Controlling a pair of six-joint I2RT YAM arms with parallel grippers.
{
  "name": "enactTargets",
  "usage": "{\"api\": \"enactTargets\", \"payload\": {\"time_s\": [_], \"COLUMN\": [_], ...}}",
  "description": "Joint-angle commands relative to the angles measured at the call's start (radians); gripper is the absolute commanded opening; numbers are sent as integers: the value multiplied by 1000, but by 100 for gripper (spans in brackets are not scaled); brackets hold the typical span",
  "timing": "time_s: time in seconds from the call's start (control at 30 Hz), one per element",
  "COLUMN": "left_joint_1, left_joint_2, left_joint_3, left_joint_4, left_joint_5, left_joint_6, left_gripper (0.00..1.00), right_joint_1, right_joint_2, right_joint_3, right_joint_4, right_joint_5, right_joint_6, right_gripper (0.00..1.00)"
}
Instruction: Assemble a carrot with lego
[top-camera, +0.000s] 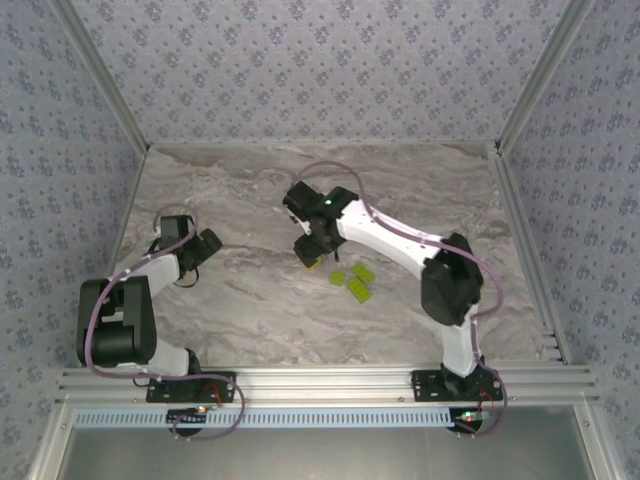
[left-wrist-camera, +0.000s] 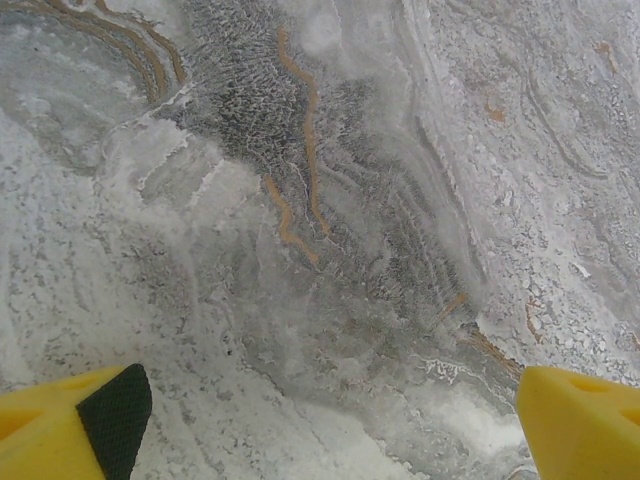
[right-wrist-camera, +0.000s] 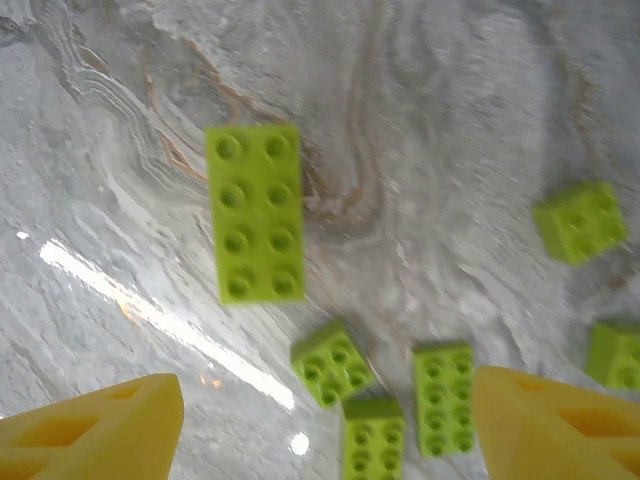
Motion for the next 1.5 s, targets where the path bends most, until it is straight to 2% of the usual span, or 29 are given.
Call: {"api": "enactTargets", "payload": {"time_s": [0.0, 0.17, 0.37, 1.0, 1.47], "left_joint_1": [5, 5, 6, 5, 6], "left_joint_2": [3, 4, 3, 7, 7], "left_joint_3": [34, 34, 35, 35, 38], "left_joint_4": [0, 2, 2, -1, -2], "left_joint_5": [9, 11, 10, 9, 9], "left_joint_6": [10, 10, 10, 10, 10], "left_gripper": [95, 95, 95, 95, 95], "right_joint_1": [4, -5, -12, -56, -56], "right_joint_2": [-107, -232, -276, -131, -112], "right_joint_3": [-159, -420, -570, -609, -598], "right_joint_4": [-8, 88, 164, 299, 286], "right_joint_5": [82, 80, 59, -43, -48], "right_joint_6": [56, 112, 129, 101, 101], "right_gripper": [78, 75, 61, 55, 35]}}
